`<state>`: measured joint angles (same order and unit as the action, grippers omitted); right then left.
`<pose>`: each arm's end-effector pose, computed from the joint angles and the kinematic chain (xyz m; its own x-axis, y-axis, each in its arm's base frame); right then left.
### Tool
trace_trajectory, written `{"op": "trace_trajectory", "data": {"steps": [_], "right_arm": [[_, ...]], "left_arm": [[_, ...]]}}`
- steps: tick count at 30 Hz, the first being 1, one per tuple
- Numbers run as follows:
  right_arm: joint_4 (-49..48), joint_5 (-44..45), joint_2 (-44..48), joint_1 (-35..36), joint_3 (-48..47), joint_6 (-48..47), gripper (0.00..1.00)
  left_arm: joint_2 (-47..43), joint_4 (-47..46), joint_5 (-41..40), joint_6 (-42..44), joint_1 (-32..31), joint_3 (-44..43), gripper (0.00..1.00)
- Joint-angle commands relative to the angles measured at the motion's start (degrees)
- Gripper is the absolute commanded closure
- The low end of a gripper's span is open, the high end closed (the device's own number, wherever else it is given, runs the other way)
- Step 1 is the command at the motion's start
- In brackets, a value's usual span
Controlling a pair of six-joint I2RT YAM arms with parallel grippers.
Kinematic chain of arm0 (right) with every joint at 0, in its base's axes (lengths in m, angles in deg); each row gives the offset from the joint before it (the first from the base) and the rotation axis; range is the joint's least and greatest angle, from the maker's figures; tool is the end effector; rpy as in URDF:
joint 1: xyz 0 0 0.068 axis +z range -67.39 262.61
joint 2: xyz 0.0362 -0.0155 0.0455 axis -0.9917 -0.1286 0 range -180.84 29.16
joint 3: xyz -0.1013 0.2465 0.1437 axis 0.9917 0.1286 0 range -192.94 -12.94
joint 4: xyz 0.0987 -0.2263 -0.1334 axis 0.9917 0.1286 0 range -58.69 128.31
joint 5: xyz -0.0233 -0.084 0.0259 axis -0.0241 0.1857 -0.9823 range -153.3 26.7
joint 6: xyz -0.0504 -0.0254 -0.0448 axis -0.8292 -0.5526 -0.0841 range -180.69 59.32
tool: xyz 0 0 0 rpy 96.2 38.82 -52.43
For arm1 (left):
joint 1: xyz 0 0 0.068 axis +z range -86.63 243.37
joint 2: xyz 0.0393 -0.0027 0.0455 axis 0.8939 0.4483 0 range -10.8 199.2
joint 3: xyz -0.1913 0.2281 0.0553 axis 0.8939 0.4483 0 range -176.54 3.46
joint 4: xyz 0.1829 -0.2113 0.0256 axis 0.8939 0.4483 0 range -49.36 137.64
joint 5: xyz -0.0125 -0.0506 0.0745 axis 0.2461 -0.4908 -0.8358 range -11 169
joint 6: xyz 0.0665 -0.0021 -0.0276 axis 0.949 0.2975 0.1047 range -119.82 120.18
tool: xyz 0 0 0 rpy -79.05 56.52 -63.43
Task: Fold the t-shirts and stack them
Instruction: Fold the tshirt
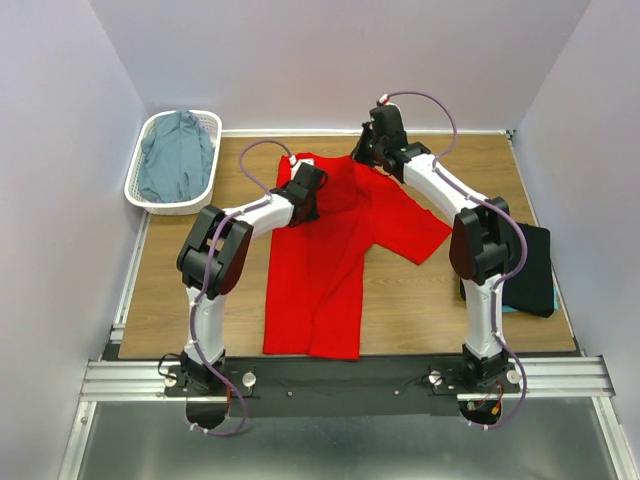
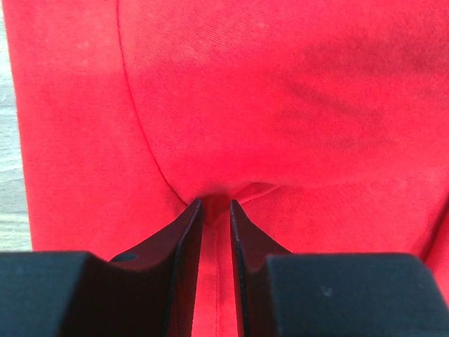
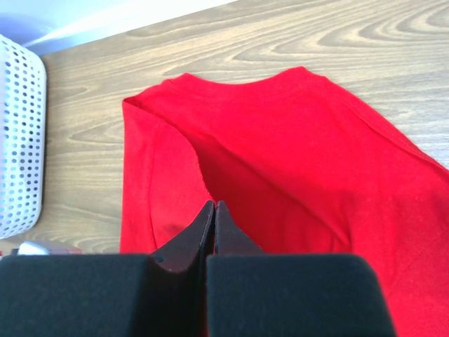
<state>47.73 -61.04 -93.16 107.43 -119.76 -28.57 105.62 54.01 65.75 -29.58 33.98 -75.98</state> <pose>0.5118 0.2341 0.2789 -0.6133 0.3016 -0.7300 -0.0743 0.8981 0.4335 0.4282 -0.2253 0.1642 -0.7562 -0.1287 -0.6416 -0.0290 0.9861 -0.1636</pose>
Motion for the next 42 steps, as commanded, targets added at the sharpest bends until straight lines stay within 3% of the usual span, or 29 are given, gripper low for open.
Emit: {"op": "trace_trajectory", "data": {"steps": [1,6,12,18,42], "right_arm": [[0.4,-1.6,2.5,0.5,-2.6,0.6,0.94],[0.7,-1.9,2.5,0.6,-2.9,0.7,0.94],[1.0,-2.0,2.5,0.6,-3.5,0.7,0.94],[1.3,-1.9,2.4,0.6,-4.4,0.5,0.94],[3.0,0.4,5.3,0.8,-4.8,0.3,0.94]], "left_arm": [[1.5,0.5,-1.2,0.6,-0.4,-1.5,0.71],[1.8,0.6,-1.2,0.7,-0.4,-1.6,0.75],[1.3,0.8,-1.5,0.8,-0.4,-1.8,0.90],[-0.5,0.7,-1.2,0.9,-0.4,-1.5,1.00],[-7.6,-1.2,3.8,0.8,-0.5,2.1,1.00]]}}
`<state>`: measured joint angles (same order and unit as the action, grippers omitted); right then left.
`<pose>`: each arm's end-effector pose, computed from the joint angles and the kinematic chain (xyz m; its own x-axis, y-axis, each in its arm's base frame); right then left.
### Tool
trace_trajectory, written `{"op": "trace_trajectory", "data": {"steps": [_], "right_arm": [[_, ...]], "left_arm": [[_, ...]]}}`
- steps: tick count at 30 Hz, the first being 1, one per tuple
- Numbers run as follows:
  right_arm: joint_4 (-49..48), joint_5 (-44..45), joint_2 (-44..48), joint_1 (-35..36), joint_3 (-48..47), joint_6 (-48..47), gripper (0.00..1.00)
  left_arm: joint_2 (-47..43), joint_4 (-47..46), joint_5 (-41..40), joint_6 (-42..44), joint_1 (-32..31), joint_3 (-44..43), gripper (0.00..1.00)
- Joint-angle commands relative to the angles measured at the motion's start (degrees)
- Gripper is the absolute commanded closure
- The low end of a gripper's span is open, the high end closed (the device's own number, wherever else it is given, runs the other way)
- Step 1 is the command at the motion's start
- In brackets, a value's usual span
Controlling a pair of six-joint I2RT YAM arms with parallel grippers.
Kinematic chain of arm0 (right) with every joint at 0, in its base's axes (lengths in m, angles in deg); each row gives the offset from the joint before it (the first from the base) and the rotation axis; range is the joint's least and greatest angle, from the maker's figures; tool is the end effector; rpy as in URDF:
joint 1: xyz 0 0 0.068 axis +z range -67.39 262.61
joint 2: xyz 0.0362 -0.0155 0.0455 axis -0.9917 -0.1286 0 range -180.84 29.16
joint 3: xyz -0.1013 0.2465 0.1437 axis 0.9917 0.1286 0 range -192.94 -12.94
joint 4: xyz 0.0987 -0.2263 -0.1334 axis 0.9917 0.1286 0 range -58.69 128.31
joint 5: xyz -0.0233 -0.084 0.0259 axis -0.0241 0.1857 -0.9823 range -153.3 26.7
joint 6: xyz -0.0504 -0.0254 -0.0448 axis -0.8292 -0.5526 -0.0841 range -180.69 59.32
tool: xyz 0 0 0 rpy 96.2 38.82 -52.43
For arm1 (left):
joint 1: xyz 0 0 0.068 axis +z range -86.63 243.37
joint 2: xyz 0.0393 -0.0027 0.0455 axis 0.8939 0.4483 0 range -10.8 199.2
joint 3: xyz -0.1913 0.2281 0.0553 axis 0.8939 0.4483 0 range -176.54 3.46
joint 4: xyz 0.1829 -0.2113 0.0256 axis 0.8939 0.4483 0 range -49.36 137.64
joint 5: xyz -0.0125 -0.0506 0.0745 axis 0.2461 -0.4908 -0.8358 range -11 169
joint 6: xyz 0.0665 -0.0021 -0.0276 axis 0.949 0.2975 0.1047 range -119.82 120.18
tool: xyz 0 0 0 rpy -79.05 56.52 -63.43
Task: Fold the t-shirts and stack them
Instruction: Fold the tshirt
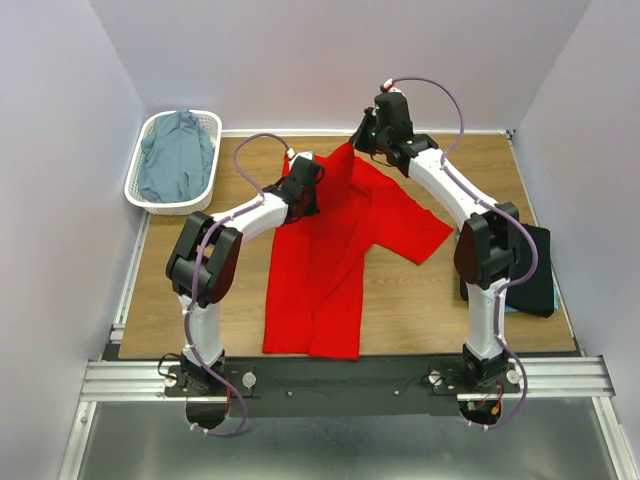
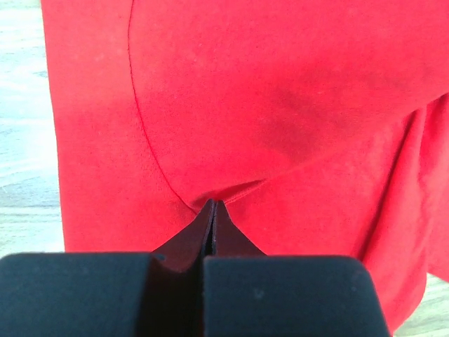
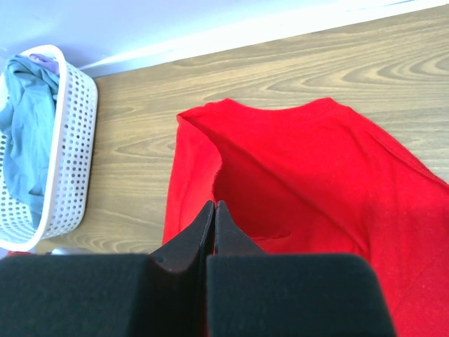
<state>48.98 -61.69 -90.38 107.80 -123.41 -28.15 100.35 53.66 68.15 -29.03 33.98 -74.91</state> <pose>0.5041 0.2352 0.3273 -0.5598 0.3307 -0.7598 -0.1205 0.8747 0.4695 0.4190 -0.2230 0.2003 -0.7246 -0.1421 -0.6744 0.0160 0.9748 -0.2225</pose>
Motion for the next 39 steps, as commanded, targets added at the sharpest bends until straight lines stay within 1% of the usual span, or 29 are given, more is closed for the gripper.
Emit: {"op": "trace_trajectory", "data": {"steps": [1,14,26,39], "right_arm": [[1.8,1.5,2.7,0.5,-1.0,-0.1,0.94],[2.8,7.3,5.1,0.5,3.6,-0.3,0.94],[3.5,9.8,6.0,0.5,6.1,-0.2,0.94],[3.9,12.5,5.1,0.4,8.0,0.1,0.94]], "left_arm": [[-2.3,-1.0,1.7,0.4,-0.5,0.9,1.00],[-3.5,-2.2,4.2,0.6,-1.3,2.3,1.00],[-4.3,-3.0,5.8,0.6,-1.9,3.7,1.00],[-3.2,-3.7,6.9,0.6,-2.5,4.8,1.00]]}}
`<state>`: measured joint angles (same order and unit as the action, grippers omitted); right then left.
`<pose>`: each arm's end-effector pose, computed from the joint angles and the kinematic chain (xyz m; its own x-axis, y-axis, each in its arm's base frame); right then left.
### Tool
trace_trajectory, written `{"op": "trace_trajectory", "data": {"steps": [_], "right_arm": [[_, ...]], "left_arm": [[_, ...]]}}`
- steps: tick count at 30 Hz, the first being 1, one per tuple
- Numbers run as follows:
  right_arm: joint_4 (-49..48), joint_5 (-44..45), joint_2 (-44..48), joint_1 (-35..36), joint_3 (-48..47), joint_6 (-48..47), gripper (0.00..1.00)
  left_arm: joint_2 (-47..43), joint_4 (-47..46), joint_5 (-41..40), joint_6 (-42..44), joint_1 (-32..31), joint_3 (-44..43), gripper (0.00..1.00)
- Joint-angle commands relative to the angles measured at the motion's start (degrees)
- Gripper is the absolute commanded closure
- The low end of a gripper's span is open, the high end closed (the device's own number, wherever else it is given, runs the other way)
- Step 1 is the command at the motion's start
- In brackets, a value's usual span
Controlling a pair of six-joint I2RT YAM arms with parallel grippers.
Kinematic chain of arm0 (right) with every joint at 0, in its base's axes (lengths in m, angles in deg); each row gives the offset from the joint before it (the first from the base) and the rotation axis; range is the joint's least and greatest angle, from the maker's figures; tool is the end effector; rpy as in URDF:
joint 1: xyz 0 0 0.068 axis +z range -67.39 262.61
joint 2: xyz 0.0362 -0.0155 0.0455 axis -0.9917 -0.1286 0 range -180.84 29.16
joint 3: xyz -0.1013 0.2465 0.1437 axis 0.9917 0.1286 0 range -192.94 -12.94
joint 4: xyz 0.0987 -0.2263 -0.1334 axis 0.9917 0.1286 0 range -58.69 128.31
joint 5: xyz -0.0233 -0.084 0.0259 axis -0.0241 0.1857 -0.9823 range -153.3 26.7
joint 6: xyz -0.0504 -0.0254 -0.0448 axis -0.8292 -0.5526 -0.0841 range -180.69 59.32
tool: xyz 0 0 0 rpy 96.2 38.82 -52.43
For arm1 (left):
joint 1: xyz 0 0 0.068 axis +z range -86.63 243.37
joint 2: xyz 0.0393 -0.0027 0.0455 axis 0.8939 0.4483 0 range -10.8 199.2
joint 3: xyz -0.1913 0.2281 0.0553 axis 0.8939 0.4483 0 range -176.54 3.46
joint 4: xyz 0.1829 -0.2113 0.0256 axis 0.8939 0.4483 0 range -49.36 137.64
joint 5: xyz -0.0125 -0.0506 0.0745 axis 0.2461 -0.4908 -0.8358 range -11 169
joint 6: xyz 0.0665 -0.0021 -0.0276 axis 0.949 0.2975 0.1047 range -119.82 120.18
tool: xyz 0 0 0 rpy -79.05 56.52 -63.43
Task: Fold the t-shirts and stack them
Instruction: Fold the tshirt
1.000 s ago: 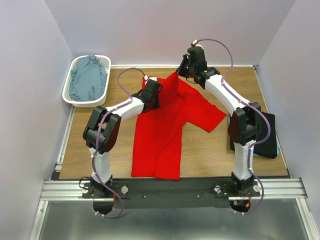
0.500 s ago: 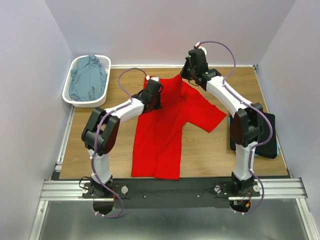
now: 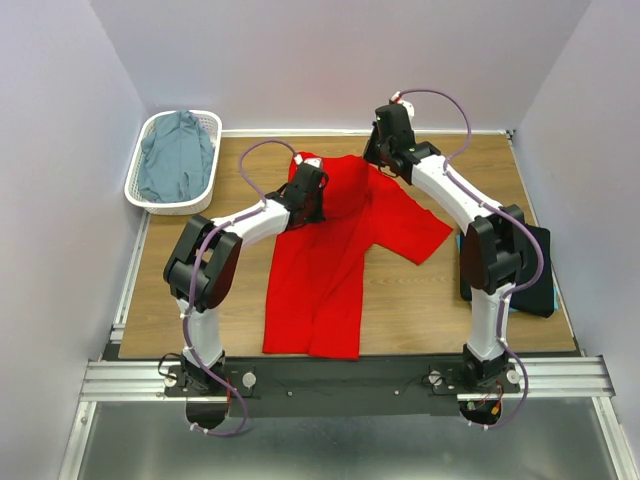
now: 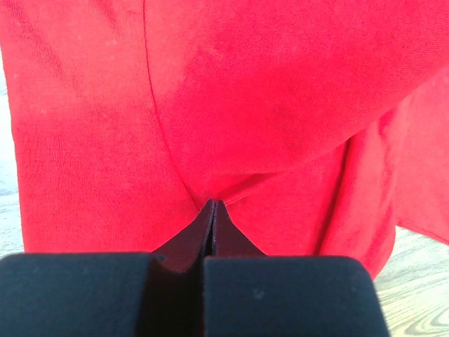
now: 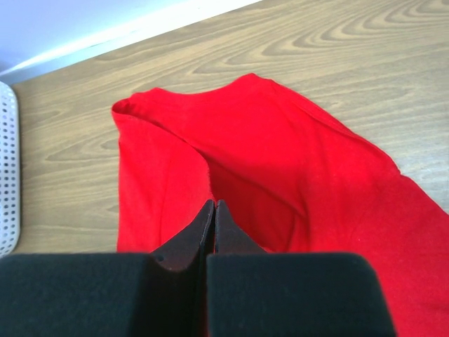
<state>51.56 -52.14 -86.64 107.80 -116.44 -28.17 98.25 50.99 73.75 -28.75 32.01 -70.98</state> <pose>0.4864 0.2160 0.3097 -0.5556 0.3214 -0.7668 0.0341 0.9303 0.3651 0.3985 -0.2363 0.1967 -0.7520 -0.1059 -0.6506 0.1132 0.9516 -0.2858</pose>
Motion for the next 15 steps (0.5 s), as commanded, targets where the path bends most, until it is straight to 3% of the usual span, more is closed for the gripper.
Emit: {"op": "trace_trajectory", "data": {"steps": [1,8,10,12,14,15], "right_arm": [[1.4,3.1,1.2,0.5,1.2,0.1,0.94],[1.5,4.5,-1.7,0.4,0.9,-0.3,0.93],[1.5,5.4,-2.8,0.3,0.7,-0.6,0.88],[1.8,5.2,-3.5,-0.1,0.2,-0.8,0.75],[2.1,5.1,-4.6,-0.1,-0.6,-1.4,0.60],[2.3,5.3,-4.9,-0.1,-1.0,-1.7,0.46]], "left_arm": [[-0.9,-1.0,1.5,0.4,-0.6,0.9,1.00],[0.4,-1.6,2.6,1.1,-0.5,0.4,1.00],[0.5,-1.6,3.5,1.5,-0.6,0.2,1.00],[0.5,-1.6,3.8,2.1,-0.6,-0.3,0.97],[-0.8,-1.6,4.4,2.4,-0.6,0.0,0.77],[-1.4,-1.8,4.4,2.6,-0.6,0.1,0.72]]}}
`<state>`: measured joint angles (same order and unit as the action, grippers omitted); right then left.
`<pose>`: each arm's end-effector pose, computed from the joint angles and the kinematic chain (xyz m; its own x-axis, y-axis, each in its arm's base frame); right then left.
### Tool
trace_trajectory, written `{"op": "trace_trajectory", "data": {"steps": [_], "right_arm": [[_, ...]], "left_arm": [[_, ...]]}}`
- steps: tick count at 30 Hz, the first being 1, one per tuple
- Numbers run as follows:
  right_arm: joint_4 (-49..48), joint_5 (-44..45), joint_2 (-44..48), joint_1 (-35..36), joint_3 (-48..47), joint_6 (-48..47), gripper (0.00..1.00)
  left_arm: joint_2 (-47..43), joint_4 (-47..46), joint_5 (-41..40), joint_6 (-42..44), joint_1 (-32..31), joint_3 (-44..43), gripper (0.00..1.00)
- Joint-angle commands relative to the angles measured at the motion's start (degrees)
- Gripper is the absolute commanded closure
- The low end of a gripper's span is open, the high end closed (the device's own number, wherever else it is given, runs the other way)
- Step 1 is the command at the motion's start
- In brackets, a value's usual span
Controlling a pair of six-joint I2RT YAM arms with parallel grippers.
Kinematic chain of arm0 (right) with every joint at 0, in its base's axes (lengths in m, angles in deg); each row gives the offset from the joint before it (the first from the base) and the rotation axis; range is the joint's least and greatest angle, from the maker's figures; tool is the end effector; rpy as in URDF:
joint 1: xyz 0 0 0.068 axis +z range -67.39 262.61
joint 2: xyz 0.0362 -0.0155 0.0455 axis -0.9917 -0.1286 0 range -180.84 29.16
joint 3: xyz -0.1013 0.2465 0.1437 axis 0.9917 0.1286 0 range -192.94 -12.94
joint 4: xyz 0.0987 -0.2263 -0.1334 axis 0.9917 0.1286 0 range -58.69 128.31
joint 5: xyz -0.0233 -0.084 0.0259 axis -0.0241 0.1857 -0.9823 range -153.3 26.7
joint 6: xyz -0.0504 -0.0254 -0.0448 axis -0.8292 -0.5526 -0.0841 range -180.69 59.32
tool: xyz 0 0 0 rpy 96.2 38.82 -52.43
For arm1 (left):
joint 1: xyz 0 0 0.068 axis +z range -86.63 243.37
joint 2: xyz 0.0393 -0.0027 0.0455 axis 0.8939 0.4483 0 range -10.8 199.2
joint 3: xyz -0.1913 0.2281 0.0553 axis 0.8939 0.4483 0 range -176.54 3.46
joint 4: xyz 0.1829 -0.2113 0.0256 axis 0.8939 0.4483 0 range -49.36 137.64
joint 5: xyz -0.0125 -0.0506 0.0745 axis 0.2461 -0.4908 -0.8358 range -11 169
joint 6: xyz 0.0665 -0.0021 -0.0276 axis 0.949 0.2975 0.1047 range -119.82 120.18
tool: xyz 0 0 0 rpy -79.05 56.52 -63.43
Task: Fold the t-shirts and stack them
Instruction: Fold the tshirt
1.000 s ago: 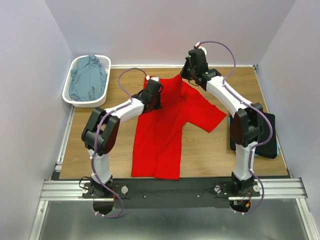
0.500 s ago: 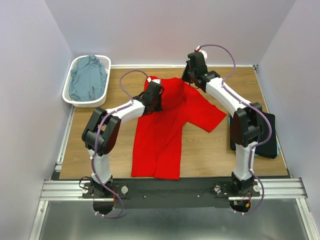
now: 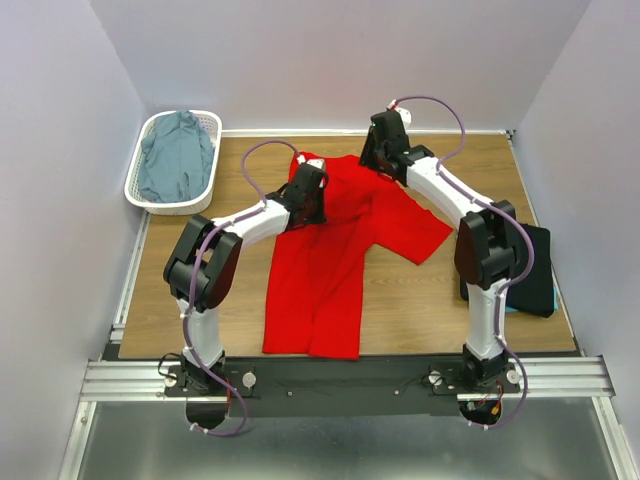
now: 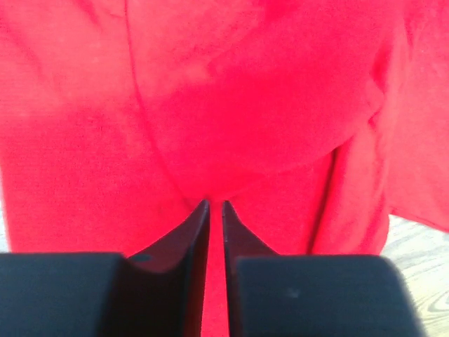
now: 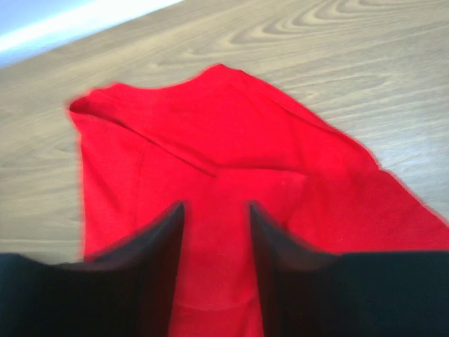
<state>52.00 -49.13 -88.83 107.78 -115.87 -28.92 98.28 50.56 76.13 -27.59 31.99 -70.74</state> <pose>0.4924 0.2153 0.2858 -0.5720 0.2951 -0.7654 0.0807 0.9488 0.3055 0.3971 -0.2385 0.1956 -0.7604 -0.0814 -0.6443 0.1530 0.9418 -0.2995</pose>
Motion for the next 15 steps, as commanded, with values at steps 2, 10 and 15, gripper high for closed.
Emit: {"op": "trace_trajectory", "data": {"steps": [2,10,15], "right_arm": [[2.3,2.3,-2.8,-0.1,-2.3,-1.7,0.34],[4.0,-3.2,5.7,4.7,7.6,-1.7,0.32],[1.4,-2.2,14.2,16.1,25.0,2.3,0.47]], "left_arm": [[-4.0,-1.1,1.3,1.7,-0.4,0.5,0.60],[-13.1,0.8,-1.7,-5.4,6.1,6.7,0.57],[-8.6,-0.1,2.2,-4.8,12.8,3.1,0.65]]}}
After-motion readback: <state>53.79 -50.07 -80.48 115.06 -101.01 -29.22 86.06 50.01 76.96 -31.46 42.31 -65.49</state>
